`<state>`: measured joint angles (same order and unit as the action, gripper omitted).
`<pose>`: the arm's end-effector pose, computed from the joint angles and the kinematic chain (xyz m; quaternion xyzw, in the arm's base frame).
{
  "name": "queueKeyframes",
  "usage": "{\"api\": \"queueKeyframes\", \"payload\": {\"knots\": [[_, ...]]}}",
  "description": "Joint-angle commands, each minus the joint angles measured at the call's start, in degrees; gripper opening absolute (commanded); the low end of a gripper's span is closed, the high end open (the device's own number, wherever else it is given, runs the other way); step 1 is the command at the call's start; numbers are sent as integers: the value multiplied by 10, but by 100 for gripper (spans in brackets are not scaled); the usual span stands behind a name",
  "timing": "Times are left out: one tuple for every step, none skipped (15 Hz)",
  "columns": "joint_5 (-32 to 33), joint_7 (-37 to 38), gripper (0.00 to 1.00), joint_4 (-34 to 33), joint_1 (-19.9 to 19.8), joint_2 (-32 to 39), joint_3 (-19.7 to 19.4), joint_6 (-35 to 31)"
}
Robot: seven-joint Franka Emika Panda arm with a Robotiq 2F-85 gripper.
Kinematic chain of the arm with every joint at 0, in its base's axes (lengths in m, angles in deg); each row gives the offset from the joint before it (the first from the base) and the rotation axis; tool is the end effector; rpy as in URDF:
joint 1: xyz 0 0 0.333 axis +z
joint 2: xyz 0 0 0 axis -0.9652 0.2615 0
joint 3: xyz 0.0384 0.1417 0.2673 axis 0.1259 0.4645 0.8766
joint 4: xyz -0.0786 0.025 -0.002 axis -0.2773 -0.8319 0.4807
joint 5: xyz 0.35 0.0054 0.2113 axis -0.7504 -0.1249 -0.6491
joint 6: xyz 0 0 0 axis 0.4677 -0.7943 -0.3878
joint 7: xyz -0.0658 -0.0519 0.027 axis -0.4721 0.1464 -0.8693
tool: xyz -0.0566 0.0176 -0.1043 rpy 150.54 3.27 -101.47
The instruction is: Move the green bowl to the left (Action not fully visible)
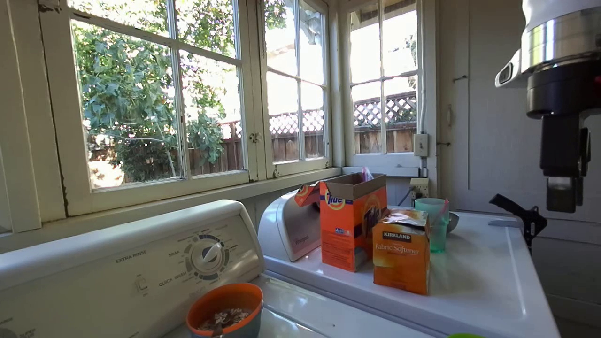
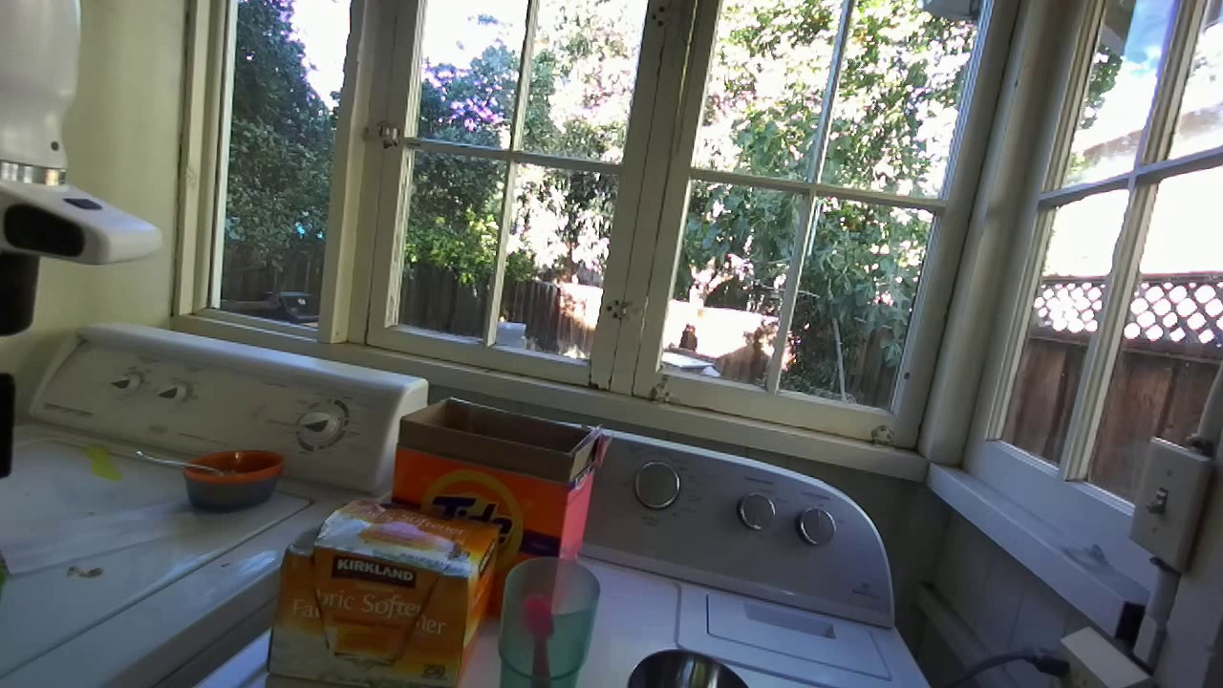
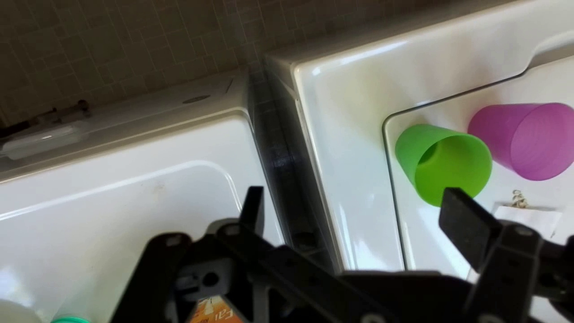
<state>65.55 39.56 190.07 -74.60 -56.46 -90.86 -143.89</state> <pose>0.4093 -0.0191 0.4017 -0.9988 -0.0026 0.0013 0.0483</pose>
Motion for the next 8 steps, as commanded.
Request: {"api": "queueKeyframes", "payload": {"knots": [[2, 19, 100, -29, 2, 6, 17, 63], [-2, 20, 100, -34, 6, 9, 21, 68], [-7, 25, 100, -38, 10, 14, 27, 67], [-11, 30, 100, -40, 14, 17, 33, 63], [-15, 35, 100, -41, 17, 18, 39, 56], [-15, 43, 100, -39, 19, 19, 46, 43], [-19, 47, 100, -39, 23, 20, 52, 34], [-23, 51, 100, -38, 27, 21, 57, 21]]}}
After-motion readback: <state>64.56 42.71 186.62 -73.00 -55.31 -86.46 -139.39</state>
